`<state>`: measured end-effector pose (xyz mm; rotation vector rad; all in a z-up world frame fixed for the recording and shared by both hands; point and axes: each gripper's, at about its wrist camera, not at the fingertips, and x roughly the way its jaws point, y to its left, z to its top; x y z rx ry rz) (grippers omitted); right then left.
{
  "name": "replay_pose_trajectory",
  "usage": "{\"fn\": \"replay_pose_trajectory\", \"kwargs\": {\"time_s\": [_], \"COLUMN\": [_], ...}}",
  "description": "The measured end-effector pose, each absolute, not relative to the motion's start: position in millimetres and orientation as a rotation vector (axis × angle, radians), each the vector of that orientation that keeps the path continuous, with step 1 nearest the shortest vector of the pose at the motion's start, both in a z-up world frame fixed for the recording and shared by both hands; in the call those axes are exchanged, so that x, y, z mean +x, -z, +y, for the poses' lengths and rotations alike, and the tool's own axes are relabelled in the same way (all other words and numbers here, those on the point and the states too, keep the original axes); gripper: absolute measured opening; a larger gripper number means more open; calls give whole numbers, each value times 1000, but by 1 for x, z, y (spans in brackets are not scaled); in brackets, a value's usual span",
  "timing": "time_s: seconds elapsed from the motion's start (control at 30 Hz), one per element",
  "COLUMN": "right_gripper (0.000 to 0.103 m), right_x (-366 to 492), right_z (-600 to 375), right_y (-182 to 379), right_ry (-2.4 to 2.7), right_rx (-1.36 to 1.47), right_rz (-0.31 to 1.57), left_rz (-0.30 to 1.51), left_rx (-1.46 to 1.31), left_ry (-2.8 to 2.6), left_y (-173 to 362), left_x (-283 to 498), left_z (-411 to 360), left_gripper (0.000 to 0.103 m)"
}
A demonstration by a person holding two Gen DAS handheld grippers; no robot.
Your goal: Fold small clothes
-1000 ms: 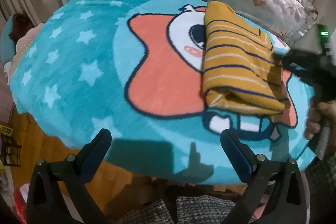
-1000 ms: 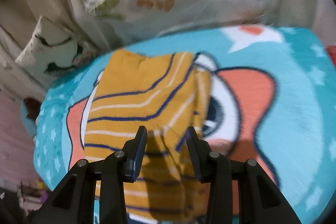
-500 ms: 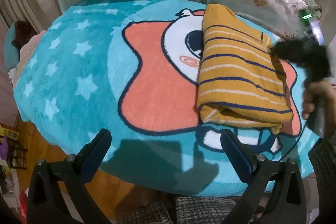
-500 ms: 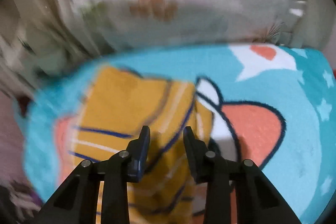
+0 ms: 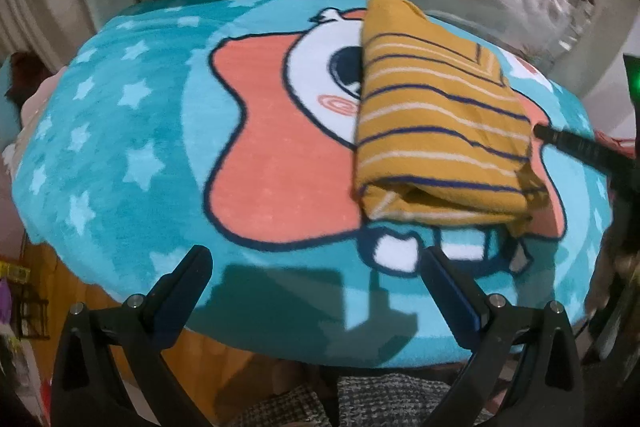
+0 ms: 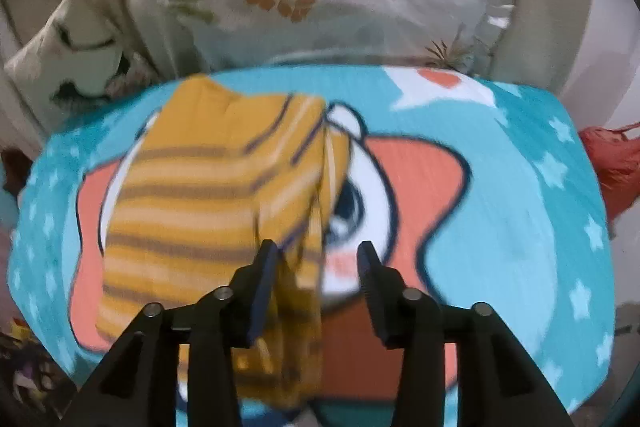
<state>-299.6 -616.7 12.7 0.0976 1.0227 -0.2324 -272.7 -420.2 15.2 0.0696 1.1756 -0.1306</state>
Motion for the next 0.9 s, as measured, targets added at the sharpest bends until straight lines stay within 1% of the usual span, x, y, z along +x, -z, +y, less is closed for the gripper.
{"fn": "replay_pose_trajectory", "kwargs": {"time_s": [0.1,0.17,0.43,0.57,0.8,0.9], "right_gripper": [50,53,57,61,62,66], "right_x": [-327,-342,-391,-409,-439,-449], "right_z": [-607,-599,-563,-540,-509,-501], "right_y": [-3,1,12,12,6,0], "right_ry": [252,267,305,301,305,314], "right_rx": [64,48,94,99,53,46], "right_rz": [1043,1054,1079,1077,1058,1044], "left_rz": [1184,1188,1174,1155,1114,1106], "left_rx": [79,82,103,116,132,134], "left_ry": [170,190,207,200,226,230], "left_y": [-12,-10,-16,-21,-34,-37], "left_x": [-282,-288,-324,-339,-362,-369], "left_z": [-420,-418,-388,-374,-363,-360], "left_gripper": [103,103,103,103,103,103]}}
